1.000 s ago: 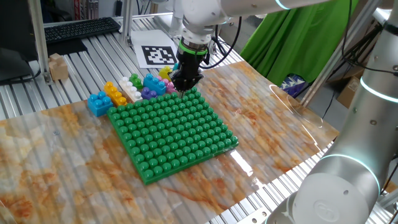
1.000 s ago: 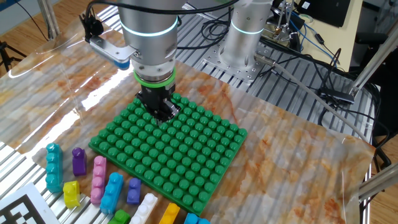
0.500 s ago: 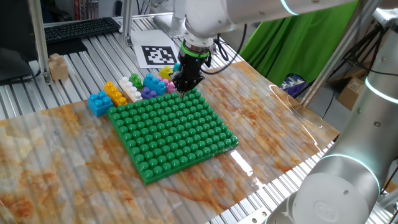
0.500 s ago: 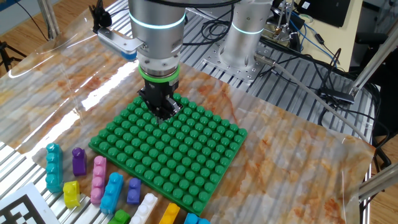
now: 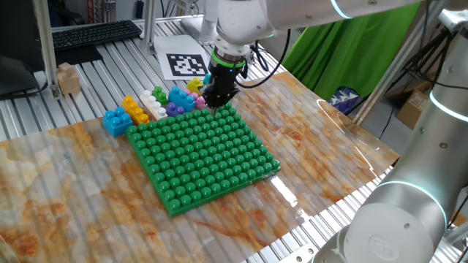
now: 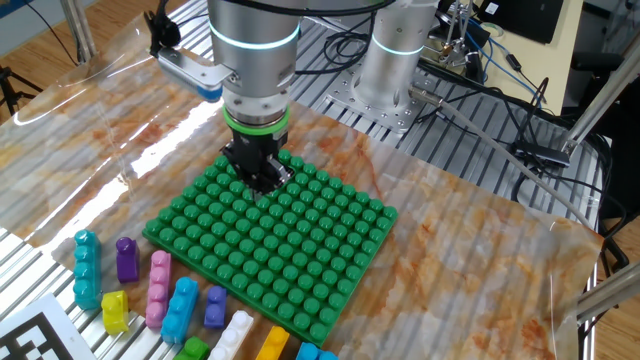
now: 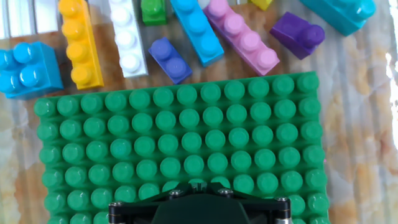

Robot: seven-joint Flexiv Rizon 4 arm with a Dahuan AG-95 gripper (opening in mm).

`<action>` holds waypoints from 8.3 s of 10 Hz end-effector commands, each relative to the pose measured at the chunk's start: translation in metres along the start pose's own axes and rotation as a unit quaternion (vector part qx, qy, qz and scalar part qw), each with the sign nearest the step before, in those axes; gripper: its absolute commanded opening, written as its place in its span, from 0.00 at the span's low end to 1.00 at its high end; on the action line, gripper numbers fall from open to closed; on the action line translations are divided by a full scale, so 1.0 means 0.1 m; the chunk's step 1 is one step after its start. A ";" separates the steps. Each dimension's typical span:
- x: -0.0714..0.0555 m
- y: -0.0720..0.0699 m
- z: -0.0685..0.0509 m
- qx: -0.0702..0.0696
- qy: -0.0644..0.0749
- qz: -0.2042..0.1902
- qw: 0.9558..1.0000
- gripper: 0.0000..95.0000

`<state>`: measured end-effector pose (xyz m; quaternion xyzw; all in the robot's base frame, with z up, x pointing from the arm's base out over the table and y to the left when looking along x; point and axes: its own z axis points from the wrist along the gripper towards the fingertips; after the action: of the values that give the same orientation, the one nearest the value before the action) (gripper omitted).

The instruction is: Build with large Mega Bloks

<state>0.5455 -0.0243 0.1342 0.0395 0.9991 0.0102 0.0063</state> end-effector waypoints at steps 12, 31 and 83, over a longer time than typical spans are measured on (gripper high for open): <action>-1.86 -0.68 0.14 0.018 0.005 -0.013 1.000 0.40; -2.41 -1.28 0.37 -0.001 0.022 -0.086 0.996 0.00; -2.39 -1.72 1.03 0.027 -0.020 -0.161 0.986 0.00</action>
<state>0.7702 -0.2130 0.0309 -0.1213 0.9920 -0.0202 0.0270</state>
